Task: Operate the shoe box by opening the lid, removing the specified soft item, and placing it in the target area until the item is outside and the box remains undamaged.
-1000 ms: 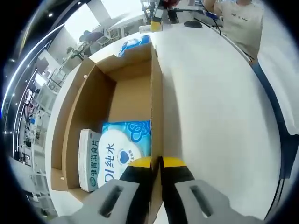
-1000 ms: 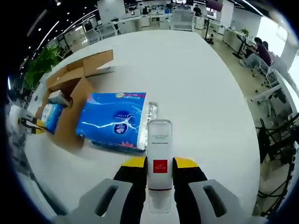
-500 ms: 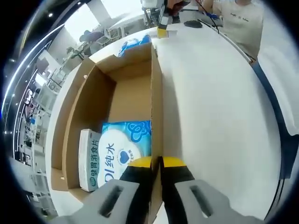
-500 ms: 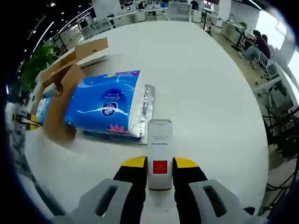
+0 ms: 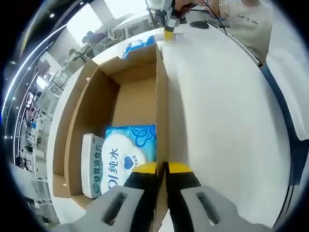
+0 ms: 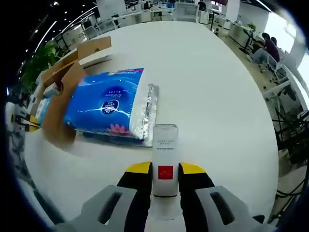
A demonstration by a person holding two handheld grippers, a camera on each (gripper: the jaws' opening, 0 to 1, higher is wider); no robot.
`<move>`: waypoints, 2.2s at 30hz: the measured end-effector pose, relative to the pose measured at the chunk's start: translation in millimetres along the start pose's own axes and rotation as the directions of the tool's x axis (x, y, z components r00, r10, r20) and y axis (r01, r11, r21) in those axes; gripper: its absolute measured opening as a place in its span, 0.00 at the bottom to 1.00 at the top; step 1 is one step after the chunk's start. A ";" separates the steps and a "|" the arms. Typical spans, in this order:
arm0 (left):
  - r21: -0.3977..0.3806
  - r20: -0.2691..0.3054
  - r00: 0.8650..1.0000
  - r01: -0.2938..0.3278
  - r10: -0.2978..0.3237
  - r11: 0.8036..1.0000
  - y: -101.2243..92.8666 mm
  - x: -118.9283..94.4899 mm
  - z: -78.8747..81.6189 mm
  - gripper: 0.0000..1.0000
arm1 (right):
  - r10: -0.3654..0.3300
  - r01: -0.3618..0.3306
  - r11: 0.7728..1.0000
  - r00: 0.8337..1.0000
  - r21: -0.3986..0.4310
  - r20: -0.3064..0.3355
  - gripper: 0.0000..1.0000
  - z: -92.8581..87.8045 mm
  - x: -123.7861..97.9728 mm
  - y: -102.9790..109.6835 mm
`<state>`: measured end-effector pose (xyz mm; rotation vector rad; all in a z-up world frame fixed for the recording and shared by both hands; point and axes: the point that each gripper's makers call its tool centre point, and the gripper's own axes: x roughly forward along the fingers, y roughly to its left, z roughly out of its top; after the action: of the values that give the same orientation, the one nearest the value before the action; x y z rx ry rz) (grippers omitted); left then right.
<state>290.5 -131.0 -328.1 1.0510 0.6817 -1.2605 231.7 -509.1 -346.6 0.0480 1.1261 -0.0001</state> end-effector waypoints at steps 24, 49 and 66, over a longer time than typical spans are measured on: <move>0.000 -0.004 1.000 -0.002 0.002 1.000 -0.2 -0.3 0.0 0.05 | -0.003 0.004 0.999 1.000 -0.032 0.022 0.23 2.2 1.6 2.2; -0.001 -0.004 1.000 0.006 -0.006 1.000 -0.2 -0.1 0.0 0.04 | -0.047 0.093 0.983 0.961 -0.157 0.274 0.40 50.8 -71.0 33.0; -0.007 0.000 1.000 -0.001 0.001 1.000 0.2 -0.4 -0.4 0.05 | 0.023 0.067 0.964 0.943 -0.259 0.332 0.48 88.0 -73.7 74.7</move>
<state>290.7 -130.5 -327.9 1.0455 0.6856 -1.2566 281.3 -439.6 -239.5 -0.2004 0.7797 0.1198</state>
